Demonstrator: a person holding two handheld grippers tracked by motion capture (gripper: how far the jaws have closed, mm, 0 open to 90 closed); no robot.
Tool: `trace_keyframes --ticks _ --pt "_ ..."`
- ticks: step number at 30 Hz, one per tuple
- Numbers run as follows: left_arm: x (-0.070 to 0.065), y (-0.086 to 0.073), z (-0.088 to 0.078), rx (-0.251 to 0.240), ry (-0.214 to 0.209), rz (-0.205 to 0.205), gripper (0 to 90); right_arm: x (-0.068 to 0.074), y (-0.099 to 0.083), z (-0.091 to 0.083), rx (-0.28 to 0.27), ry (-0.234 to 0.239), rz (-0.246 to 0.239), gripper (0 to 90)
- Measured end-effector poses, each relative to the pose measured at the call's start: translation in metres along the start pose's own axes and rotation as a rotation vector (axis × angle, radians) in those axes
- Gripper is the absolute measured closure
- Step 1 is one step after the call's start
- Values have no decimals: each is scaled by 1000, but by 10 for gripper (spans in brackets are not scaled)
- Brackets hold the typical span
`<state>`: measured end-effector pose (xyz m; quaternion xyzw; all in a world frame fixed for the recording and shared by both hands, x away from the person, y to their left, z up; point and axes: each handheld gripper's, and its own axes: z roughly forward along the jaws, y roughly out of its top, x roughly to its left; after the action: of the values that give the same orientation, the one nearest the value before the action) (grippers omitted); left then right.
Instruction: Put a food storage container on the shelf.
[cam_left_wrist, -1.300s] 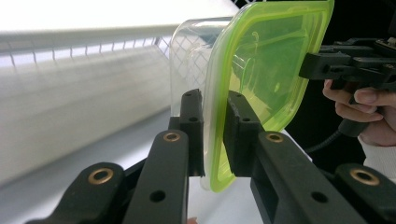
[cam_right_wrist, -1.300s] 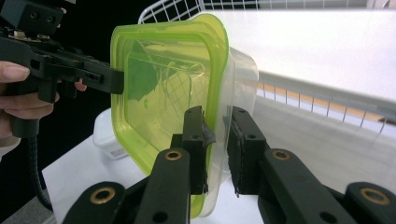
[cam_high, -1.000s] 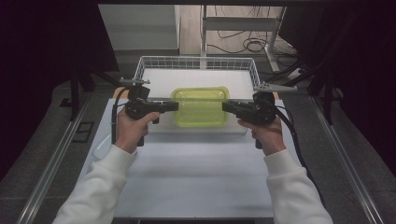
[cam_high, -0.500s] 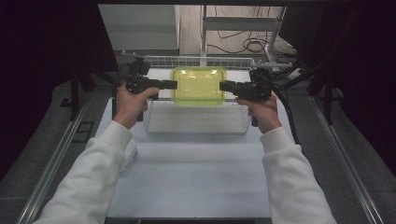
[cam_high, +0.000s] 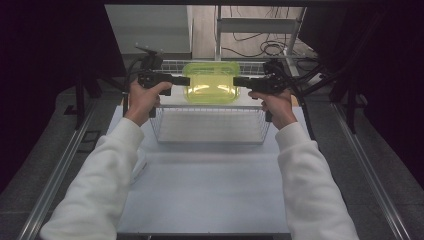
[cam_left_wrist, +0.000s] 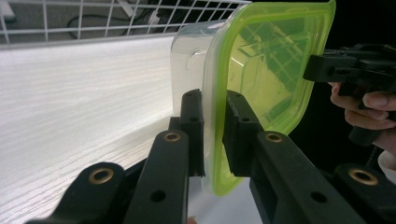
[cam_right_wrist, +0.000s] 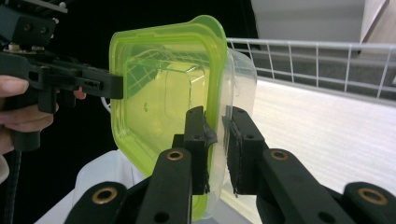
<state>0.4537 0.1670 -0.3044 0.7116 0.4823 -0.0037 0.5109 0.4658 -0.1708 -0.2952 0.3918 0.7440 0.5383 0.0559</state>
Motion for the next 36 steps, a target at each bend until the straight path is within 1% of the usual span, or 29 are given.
trace_keyframes --ticks 4,5,6,7,8,9,10,11,13,16,17,18,20,24,25,29,30,32,33,35,36 --pt "12 2 8 28 -3 -40 797 -7 0 9 28 -9 37 782" --pt "15 2 10 29 -13 -51 797 -8 -1 12 36 -10 48 781" --pt "17 3 11 19 -31 -73 797 -10 -1 14 42 -15 57 779" --pt "19 4 13 15 -45 -84 798 -13 -1 15 46 -15 73 779" --pt "20 5 13 15 -49 -89 798 -16 0 17 49 -11 95 777" --pt "22 6 14 22 -51 -86 796 -19 1 20 64 -14 121 769" --pt "23 7 15 16 -53 -100 796 -19 1 20 64 -14 121 769" --pt "26 9 17 25 -54 -107 795 -21 1 22 70 -17 133 765" --pt "31 12 20 24 -69 -150 793 -24 3 25 70 -16 165 756" --pt "43 15 26 22 -101 -234 788 -30 6 30 77 -17 243 741" --pt "45 16 27 20 -106 -251 785 -32 7 32 83 -19 263 736" --pt "47 16 29 20 -110 -266 782 -34 7 33 86 -20 281 732" --pt "52 17 33 19 -117 -282 771 -38 8 37 86 -25 321 726" --pt "59 16 38 11 -136 -321 750 -44 7 43 84 -29 387 710" --pt "59 16 38 9 -137 -322 748 -45 7 44 81 -24 402 710" --pt "60 16 38 8 -136 -321 742 -47 7 45 79 -17 422 709" --pt "58 15 38 1 -117 -308 735 -47 7 45 76 -22 419 704" --pt "53 15 38 -9 -55 -264 686 -46 6 45 77 -33 409 680" --pt "50 15 38 -13 -26 -240 648 -45 6 45 76 -39 401 643" --pt "47 14 37 -26 1 -210 544 -44 7 42 64 -52 385 567" --pt "46 14 36 -34 15 -203 473 -42 8 40 57 -71 364 535"
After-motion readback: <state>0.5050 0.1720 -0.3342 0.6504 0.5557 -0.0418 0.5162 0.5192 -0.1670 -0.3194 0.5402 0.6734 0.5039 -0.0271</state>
